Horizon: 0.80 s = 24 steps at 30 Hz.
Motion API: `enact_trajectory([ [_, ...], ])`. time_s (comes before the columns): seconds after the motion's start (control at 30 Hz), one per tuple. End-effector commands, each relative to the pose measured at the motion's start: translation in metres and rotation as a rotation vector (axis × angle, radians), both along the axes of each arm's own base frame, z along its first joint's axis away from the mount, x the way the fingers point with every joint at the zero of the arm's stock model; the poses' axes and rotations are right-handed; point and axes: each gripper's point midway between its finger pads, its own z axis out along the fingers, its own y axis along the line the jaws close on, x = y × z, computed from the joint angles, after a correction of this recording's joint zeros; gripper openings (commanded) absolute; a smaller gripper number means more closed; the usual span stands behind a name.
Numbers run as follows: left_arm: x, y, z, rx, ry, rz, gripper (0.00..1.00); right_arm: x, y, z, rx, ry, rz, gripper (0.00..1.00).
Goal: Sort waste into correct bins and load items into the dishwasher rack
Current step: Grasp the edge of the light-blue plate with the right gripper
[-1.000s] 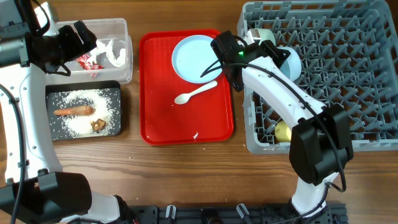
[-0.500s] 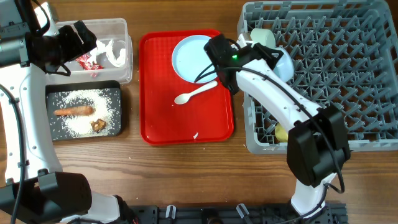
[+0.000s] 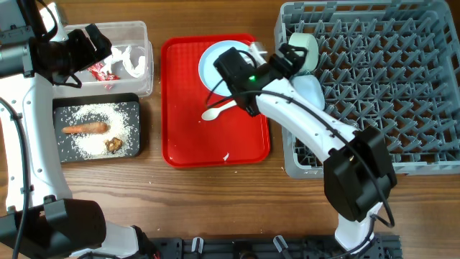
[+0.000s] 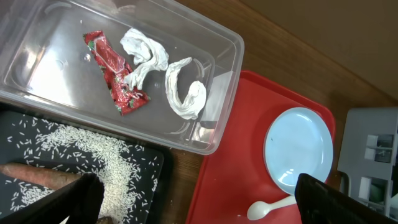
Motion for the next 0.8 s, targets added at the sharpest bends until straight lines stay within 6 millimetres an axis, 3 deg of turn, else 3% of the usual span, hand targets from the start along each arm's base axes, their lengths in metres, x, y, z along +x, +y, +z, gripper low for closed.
enact_trajectory([
  [0.0, 0.002, 0.002, 0.000, -0.005, -0.002, 0.011, 1.00, 0.009, 0.039, 0.018, 0.242, -0.031, 0.100, 1.00],
  [0.17, 0.002, 0.002, 0.000, -0.005, -0.002, 0.011, 1.00, 0.013, 0.099, 0.029, 0.708, -0.057, 0.190, 1.00],
  [0.27, 0.002, 0.002, 0.000, -0.006, -0.002, 0.011, 1.00, -0.007, 0.149, 0.028, 1.034, 0.085, 0.259, 1.00],
  [0.37, 0.002, 0.002, 0.000, -0.005, -0.002, 0.011, 1.00, -0.034, 0.189, 0.028, 1.227, 0.268, 0.357, 1.00],
  [0.4, 0.002, 0.002, 0.000, -0.005, -0.002, 0.011, 1.00, -0.036, 0.195, 0.027, 1.265, 0.288, 0.364, 0.92],
  [0.43, 0.002, 0.002, 0.000, -0.005, -0.002, 0.011, 1.00, -0.034, 0.200, 0.027, 1.318, 0.282, 0.333, 0.78],
  [0.53, 0.002, 0.002, 0.000, -0.005, -0.002, 0.011, 1.00, -0.022, 0.199, 0.013, 1.408, 0.221, 0.161, 0.78],
  [0.7, 0.002, 0.002, 0.000, -0.005, -0.002, 0.011, 1.00, 0.001, 0.151, -0.039, 1.397, -0.043, -0.343, 0.78],
  [0.77, 0.002, 0.002, 0.000, -0.005, -0.002, 0.011, 1.00, 0.005, 0.139, -0.057, 1.387, -0.087, -0.449, 0.78],
])
